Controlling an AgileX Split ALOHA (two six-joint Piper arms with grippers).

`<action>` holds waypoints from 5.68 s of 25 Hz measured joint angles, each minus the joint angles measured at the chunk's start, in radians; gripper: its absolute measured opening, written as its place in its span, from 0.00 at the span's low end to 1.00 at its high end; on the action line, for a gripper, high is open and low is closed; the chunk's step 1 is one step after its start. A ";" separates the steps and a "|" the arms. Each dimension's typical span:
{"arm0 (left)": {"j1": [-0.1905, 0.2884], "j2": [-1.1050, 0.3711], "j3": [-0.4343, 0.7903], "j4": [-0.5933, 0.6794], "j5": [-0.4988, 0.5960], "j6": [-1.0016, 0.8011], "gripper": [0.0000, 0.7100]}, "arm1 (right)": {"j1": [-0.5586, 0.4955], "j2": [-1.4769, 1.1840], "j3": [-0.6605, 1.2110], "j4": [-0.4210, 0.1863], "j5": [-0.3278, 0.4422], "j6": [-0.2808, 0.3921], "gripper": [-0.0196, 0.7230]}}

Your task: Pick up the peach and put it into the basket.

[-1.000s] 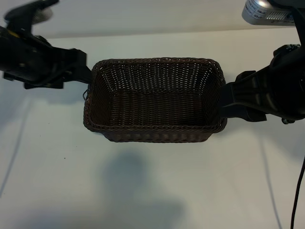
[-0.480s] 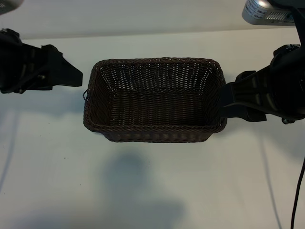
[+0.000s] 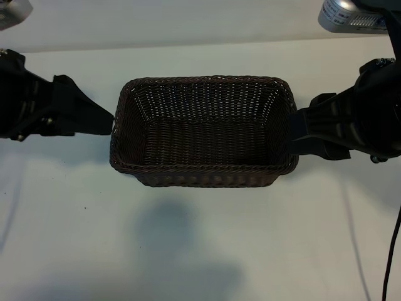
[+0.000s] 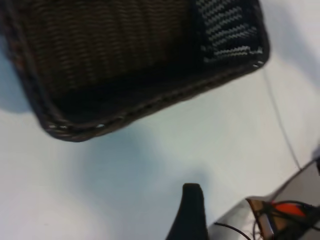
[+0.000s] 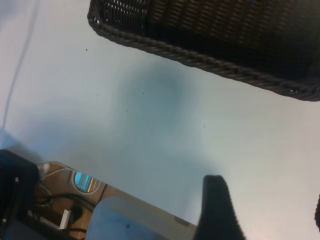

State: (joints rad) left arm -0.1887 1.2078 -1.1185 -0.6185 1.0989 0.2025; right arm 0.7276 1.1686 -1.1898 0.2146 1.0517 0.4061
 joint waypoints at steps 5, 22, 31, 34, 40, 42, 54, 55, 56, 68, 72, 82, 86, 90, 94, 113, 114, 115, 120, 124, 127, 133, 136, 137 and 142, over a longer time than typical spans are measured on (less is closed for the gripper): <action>-0.123 0.000 0.000 0.002 -0.022 -0.017 0.84 | 0.000 0.000 0.000 0.000 0.000 0.000 0.65; -0.298 0.002 0.034 0.175 -0.053 -0.203 0.84 | 0.000 0.000 0.000 0.000 0.000 0.000 0.65; -0.299 0.001 0.056 0.182 -0.063 -0.211 0.84 | 0.000 0.000 0.000 0.000 0.000 0.000 0.65; -0.299 0.001 0.056 0.185 -0.062 -0.220 0.84 | 0.000 0.000 0.000 0.000 0.000 0.000 0.65; -0.299 0.001 0.057 0.190 -0.059 -0.232 0.84 | 0.000 0.000 0.000 0.000 0.000 0.000 0.65; -0.299 0.001 0.057 0.190 -0.059 -0.235 0.84 | 0.000 0.000 0.000 0.000 0.000 0.000 0.65; -0.299 0.001 0.057 0.190 -0.054 -0.238 0.84 | 0.000 0.000 0.000 0.000 0.000 0.000 0.65; -0.299 0.001 0.057 0.190 -0.054 -0.238 0.84 | 0.000 0.000 0.000 0.000 0.000 0.000 0.65; -0.299 0.001 0.057 0.190 -0.054 -0.238 0.84 | 0.000 0.000 0.000 0.000 0.000 0.000 0.65; -0.299 0.001 0.057 0.195 -0.054 -0.238 0.83 | 0.000 0.000 0.000 0.000 0.000 0.000 0.65; -0.299 0.001 0.057 0.193 -0.052 -0.238 0.83 | 0.000 0.000 0.000 0.000 0.000 0.000 0.65; -0.299 0.001 0.057 0.192 -0.035 -0.238 0.83 | 0.000 0.000 0.000 0.000 0.000 0.000 0.65; -0.299 0.001 0.057 0.192 -0.032 -0.239 0.83 | 0.000 0.000 0.000 0.000 0.000 0.000 0.65; -0.299 0.001 0.057 0.192 -0.032 -0.239 0.83 | 0.000 0.000 0.000 0.000 0.000 0.000 0.65; -0.299 0.001 0.057 0.165 -0.044 -0.239 0.83 | 0.000 0.000 0.000 0.000 0.000 0.000 0.65; -0.300 0.041 0.060 0.084 -0.130 -0.238 0.83 | 0.000 0.000 0.000 0.000 0.000 0.000 0.65; -0.300 0.041 0.060 0.083 -0.131 -0.238 0.83 | 0.000 0.000 0.000 0.000 0.000 0.000 0.65; -0.300 0.041 0.060 0.083 -0.131 -0.238 0.83 | 0.000 0.000 0.000 0.000 0.000 0.000 0.65; -0.300 0.041 0.060 0.081 -0.131 -0.238 0.83 | 0.000 0.000 0.000 0.000 0.000 0.000 0.65; -0.300 0.041 0.060 0.080 -0.131 -0.238 0.83 | 0.000 0.000 0.000 0.000 0.000 0.000 0.65; -0.300 0.041 0.060 0.080 -0.131 -0.238 0.83 | 0.000 0.000 0.000 0.000 0.000 0.000 0.65; -0.300 0.041 0.060 0.061 -0.131 -0.238 0.83 | 0.000 0.000 0.000 0.000 0.000 0.000 0.65; -0.300 0.041 0.060 0.060 -0.131 -0.238 0.83 | 0.000 0.000 0.000 0.000 0.000 0.000 0.65; -0.300 0.041 0.060 0.060 -0.131 -0.238 0.83 | 0.000 0.000 0.000 0.000 0.000 0.000 0.65; -0.300 0.041 0.060 0.060 -0.131 -0.238 0.83 | 0.000 0.000 0.000 0.000 0.000 0.000 0.65</action>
State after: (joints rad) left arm -0.4890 1.2490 -1.0582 -0.5581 0.9674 -0.0359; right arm 0.7276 1.1686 -1.1898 0.2146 1.0517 0.4061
